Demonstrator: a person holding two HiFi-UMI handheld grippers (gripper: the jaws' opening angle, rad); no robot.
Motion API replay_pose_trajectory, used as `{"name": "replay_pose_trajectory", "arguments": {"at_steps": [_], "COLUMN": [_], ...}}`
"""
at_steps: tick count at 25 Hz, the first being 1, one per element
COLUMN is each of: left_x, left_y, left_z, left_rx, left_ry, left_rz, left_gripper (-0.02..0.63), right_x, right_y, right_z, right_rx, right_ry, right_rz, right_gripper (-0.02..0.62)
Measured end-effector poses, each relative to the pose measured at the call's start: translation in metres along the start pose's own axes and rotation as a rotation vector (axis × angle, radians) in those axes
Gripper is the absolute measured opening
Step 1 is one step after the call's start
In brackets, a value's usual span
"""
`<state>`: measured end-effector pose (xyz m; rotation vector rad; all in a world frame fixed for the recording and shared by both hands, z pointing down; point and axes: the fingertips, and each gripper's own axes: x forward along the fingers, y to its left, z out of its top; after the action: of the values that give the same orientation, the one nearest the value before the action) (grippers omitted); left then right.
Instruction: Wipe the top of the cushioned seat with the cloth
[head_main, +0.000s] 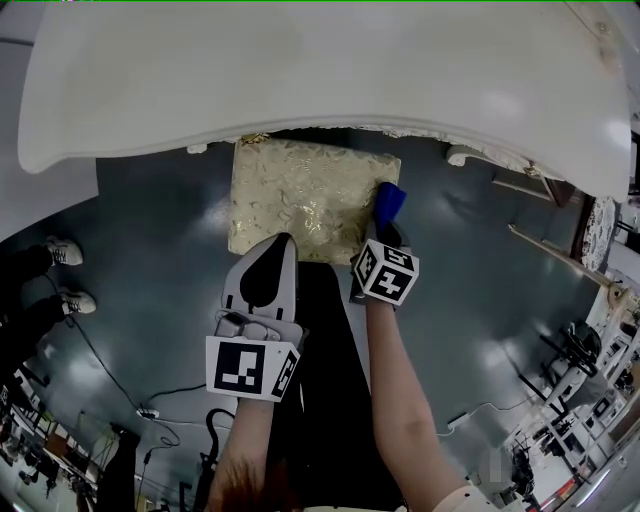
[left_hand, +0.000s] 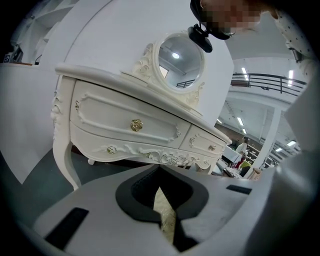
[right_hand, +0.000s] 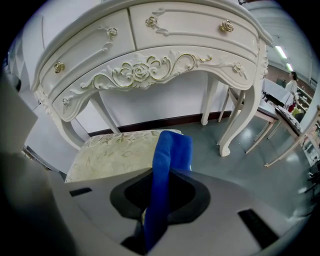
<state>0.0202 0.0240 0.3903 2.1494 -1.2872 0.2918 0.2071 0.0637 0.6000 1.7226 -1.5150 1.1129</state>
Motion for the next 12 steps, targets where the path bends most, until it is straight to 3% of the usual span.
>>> {"name": "replay_pose_trajectory", "arguments": {"at_steps": [12], "left_x": [-0.017], "left_y": [0.021], "left_z": [0.004], "left_rx": [-0.026], "left_ry": [-0.021], "left_rz": [0.028], "left_gripper": [-0.003], "right_x": [0.001], "right_y": [0.029], "right_z": [0.0], "right_rx": [-0.006], "right_ry": [-0.002], "right_rz": [0.002], "right_gripper": [0.061]}}
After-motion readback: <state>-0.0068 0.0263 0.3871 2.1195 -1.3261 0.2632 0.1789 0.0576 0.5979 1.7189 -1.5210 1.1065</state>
